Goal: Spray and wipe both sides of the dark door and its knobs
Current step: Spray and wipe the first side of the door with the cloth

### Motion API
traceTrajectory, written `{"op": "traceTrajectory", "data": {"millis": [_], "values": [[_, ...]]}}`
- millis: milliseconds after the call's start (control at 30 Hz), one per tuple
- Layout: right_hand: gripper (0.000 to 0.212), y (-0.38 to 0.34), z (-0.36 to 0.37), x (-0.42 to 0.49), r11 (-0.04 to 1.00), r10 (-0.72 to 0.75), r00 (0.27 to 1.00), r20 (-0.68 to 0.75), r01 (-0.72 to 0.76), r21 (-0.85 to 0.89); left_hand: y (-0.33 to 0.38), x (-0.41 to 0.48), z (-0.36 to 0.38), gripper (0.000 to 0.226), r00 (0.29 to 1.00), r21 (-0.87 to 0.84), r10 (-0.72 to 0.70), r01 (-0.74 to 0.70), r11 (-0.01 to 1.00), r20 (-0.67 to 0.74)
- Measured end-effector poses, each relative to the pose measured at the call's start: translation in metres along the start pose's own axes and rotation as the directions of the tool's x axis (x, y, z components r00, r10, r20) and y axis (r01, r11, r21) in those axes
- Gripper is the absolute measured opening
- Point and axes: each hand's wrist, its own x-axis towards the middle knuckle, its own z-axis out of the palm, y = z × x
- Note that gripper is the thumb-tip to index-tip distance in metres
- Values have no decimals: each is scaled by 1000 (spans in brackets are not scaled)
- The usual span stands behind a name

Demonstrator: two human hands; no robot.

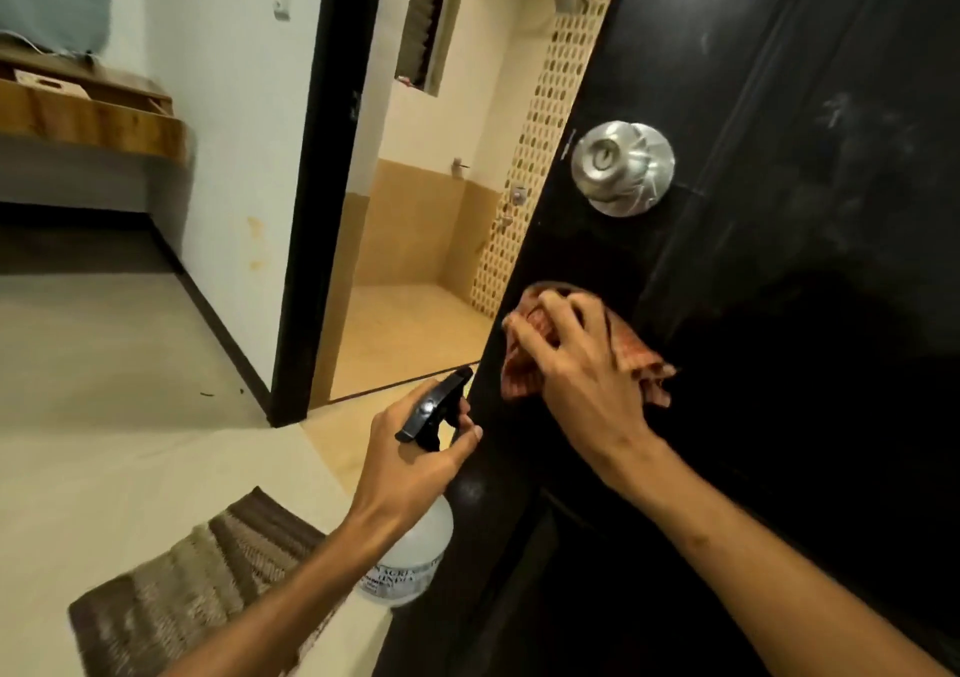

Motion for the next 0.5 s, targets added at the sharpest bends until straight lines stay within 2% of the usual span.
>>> {"op": "traceTrajectory", "data": {"millis": [33,67,133,200,233,300,367,400,433,467,500], "values": [[57,-1,-5,14,999,1,1000,-25,-1,-36,2,4,-9,19,1000,31,26,-26,999,2],[58,-6,-3,22,998,-25,1000,16,26,-64,0,12,-17,19,999,46,40,-40,998,-3],[66,-28,19,14,984,-157,950,269,174,-41,-5,23,-32,17,1000,48,-24,24,999,16],[67,-56,28,-22,944,-302,792,531,326,52,0,18,-36,17,999,77,-30,27,997,37],[64,-60,31,-27,939,-328,720,612,318,129,1,27,-38,18,995,57,-88,85,995,54],[56,-62,16,-21,919,-394,650,650,290,267,14,27,-41,20,987,55,-139,135,989,77],[41,-46,0,4,887,-458,679,574,307,345,24,31,-44,22,980,65,-179,174,983,83],[37,-38,-5,13,907,-402,688,604,207,367,29,32,-46,22,979,86,-182,175,981,89],[38,-21,-14,24,927,-343,701,625,146,345,35,37,-47,21,973,81,-206,198,977,102],[49,-7,-14,26,952,-248,743,621,67,299,42,41,-47,20,968,74,-225,218,973,109],[63,3,-22,27,978,-183,754,631,75,194,52,40,-46,19,963,72,-242,235,969,117]]}}
